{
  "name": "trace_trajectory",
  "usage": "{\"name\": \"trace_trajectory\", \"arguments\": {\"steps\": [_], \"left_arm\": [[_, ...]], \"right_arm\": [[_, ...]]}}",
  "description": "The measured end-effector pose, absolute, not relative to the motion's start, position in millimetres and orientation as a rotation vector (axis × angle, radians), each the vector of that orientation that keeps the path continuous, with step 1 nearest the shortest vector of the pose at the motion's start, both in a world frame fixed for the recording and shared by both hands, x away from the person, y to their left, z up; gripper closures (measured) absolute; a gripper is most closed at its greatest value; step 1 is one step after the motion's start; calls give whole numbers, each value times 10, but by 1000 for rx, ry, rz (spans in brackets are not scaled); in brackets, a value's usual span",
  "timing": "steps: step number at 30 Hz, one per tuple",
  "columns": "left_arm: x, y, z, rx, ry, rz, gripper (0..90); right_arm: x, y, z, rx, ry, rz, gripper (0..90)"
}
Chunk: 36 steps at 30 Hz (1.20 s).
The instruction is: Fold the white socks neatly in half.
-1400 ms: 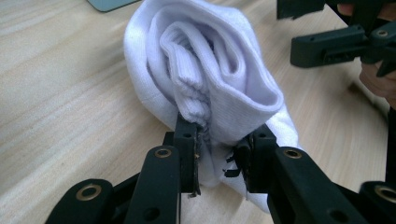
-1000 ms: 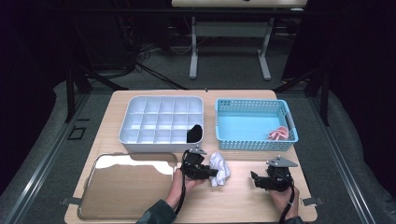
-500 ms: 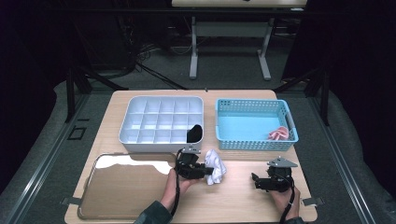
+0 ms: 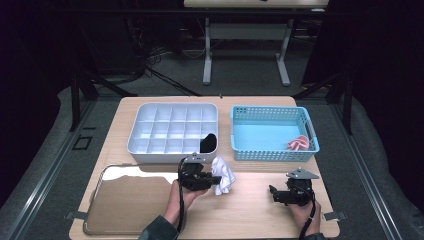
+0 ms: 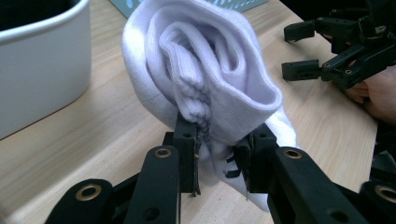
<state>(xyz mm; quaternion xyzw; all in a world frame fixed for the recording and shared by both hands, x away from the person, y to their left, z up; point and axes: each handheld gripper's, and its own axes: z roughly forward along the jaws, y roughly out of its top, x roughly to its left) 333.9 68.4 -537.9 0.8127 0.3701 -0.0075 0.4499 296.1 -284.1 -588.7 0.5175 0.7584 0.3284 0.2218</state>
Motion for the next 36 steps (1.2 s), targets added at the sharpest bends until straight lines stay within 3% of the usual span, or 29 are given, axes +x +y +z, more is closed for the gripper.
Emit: {"name": "trace_trajectory", "arguments": {"steps": [36], "left_arm": [[3342,1053,-4965,1992,918,119,720]], "right_arm": [[2967,-2843,-5886,1427,2103,906,78]]}}
